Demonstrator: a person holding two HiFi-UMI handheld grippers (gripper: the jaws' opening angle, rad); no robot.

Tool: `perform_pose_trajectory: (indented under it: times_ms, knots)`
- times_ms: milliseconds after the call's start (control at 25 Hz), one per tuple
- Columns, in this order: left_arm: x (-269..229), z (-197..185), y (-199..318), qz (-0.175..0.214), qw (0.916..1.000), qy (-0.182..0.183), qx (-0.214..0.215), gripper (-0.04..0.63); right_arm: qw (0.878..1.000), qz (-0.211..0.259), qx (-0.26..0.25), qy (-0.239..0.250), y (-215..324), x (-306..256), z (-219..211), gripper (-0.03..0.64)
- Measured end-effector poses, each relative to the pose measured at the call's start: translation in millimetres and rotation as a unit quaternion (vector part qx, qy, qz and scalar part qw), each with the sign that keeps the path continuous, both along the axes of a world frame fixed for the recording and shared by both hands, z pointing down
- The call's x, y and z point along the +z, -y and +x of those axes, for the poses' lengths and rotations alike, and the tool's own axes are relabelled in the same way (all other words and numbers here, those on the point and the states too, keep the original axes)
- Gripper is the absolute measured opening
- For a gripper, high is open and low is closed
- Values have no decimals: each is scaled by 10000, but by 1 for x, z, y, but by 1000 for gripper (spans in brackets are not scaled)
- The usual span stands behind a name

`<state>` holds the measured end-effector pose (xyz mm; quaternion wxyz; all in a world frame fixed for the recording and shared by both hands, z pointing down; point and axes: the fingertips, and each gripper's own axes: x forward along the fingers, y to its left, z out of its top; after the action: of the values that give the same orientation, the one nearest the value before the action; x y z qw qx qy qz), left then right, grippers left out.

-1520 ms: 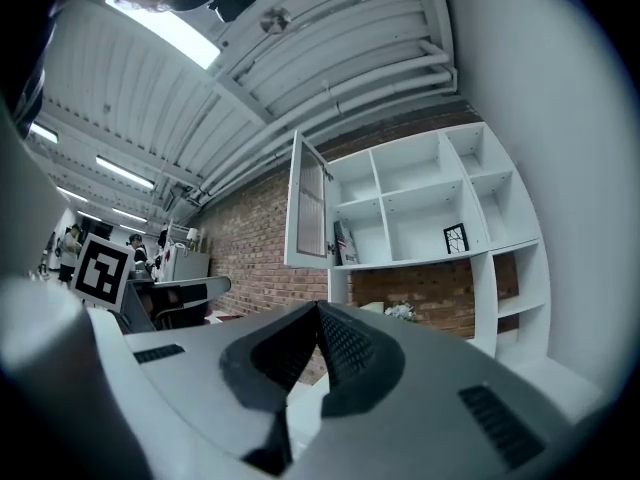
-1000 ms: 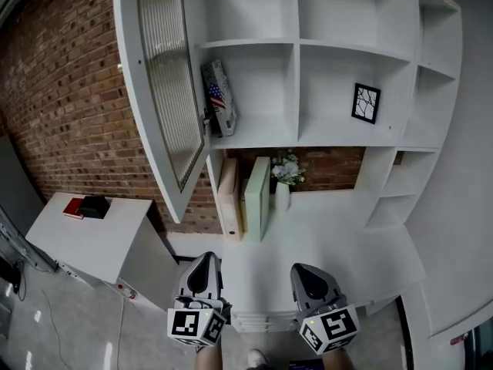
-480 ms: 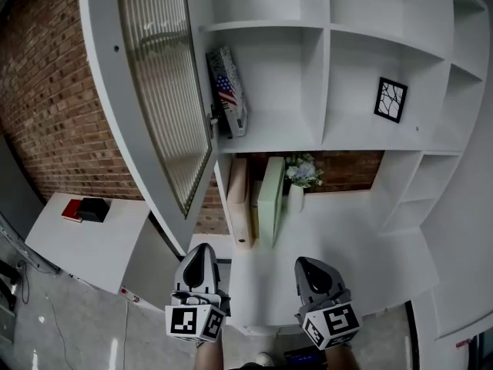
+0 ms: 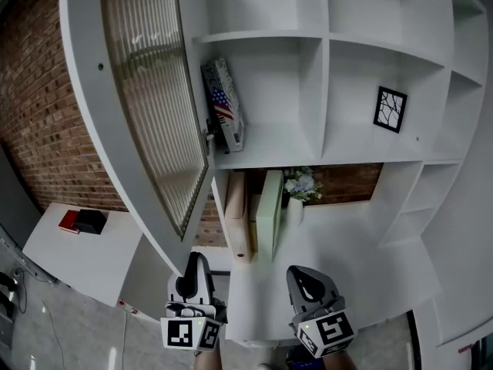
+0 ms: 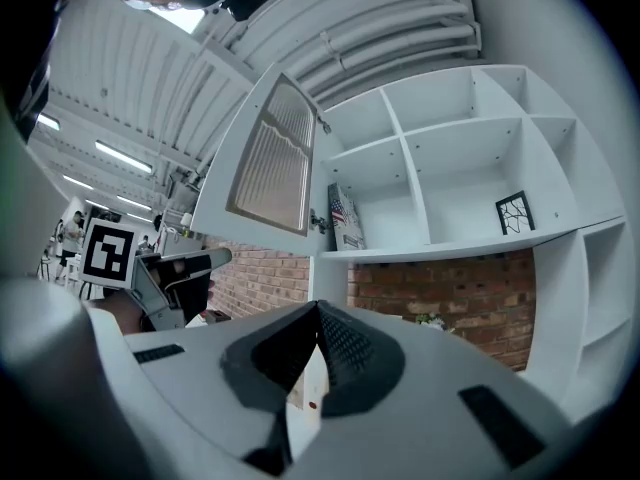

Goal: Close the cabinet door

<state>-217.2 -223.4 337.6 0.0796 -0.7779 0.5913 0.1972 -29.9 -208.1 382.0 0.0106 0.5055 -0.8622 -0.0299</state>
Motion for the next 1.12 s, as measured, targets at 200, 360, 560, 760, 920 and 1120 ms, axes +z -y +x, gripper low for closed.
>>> perform_pose_trajectory:
  times_ms: [200,360,560,760,920,1120]
  knots:
    - [-19,-1,-1,362,9993,-23,-89,57,10000,22,-65,-1,7,-1,2,0]
    - [-20,-4,-8,427,9988,134,-186,141,10000,8,-61,40,6,0,3,0]
    - [-37,-13,-20,857,9953,255,-367,143,9999,82,-69,29,10,-3,0,0]
    - [-43,-12,-27,946,9950,232,-233,141,10000,69,-46,36,3,-3,-4,0]
    - [-46,-6,-30,1000,9945,259,-156,141,9999,101,-35,38,0,-4,-4,0]
    - [-46,-2,-31,930,9956,142,-17,141,9999,117,-25,54,-5,-6,-2,0]
